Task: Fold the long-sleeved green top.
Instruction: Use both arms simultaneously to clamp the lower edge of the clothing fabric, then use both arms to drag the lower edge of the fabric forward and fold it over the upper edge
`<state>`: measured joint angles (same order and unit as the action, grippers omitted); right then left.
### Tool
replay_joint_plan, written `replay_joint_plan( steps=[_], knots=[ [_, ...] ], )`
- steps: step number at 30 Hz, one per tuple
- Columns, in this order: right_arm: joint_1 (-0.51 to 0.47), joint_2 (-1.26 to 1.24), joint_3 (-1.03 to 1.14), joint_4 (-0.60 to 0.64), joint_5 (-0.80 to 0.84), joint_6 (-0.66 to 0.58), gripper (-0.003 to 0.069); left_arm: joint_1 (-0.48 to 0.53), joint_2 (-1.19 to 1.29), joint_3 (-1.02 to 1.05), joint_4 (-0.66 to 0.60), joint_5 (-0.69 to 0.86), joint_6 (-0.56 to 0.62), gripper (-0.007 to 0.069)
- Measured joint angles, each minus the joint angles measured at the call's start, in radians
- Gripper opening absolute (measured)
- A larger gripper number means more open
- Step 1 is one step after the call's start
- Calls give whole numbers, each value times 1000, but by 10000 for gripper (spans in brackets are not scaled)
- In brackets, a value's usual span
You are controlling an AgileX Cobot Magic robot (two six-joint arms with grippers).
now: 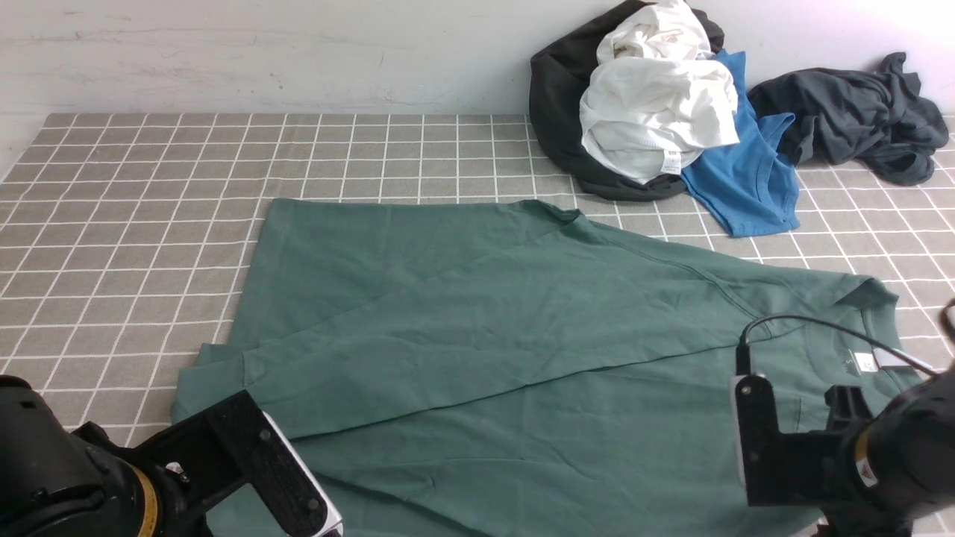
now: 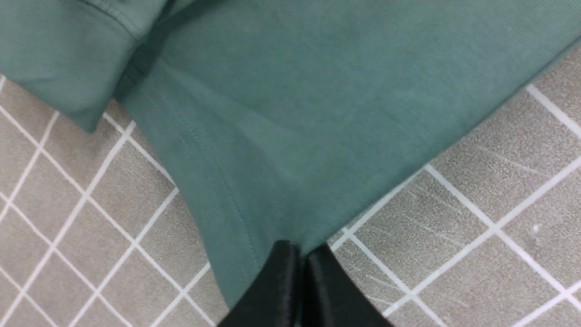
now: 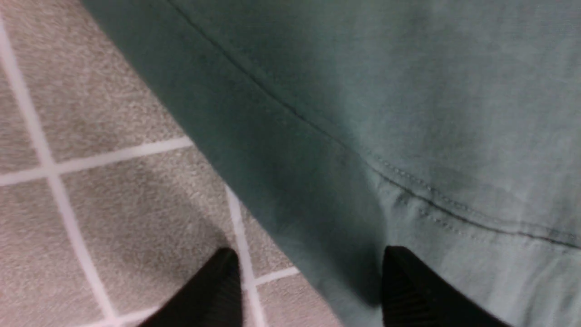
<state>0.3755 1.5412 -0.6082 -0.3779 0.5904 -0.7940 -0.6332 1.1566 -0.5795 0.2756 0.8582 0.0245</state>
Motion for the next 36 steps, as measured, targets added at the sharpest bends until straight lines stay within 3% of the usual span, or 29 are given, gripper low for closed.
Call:
replay_joint_plan(
  steps=[4, 5, 8, 14, 19, 23, 27, 36],
  knots=[
    [8, 21, -5, -108, -15, 160, 160, 0, 0, 0, -29, 1, -11, -7],
    [8, 22, -5, -115, -21, 180, 150, 0, 0, 0, -30, 1, -13, -7],
    [8, 14, -5, -164, -34, 334, 22, 0, 0, 0, -33, 2, -42, -7],
    [8, -83, -40, -140, 53, 485, 6, 0, 0, -81, -30, 77, -114, -7],
    [8, -118, -143, -116, 174, 517, 6, 29, 11, -210, -4, 89, -122, -7],
    [5, -87, -300, -113, 190, 519, 6, 155, 94, -362, 14, 55, -121, -7],
    [-43, 58, -497, -112, 89, 519, 6, 318, 309, -579, 17, -8, -92, -6],
    [-117, 441, -885, -119, 9, 519, 6, 469, 792, -1081, 23, -46, -86, -6]
  ],
)
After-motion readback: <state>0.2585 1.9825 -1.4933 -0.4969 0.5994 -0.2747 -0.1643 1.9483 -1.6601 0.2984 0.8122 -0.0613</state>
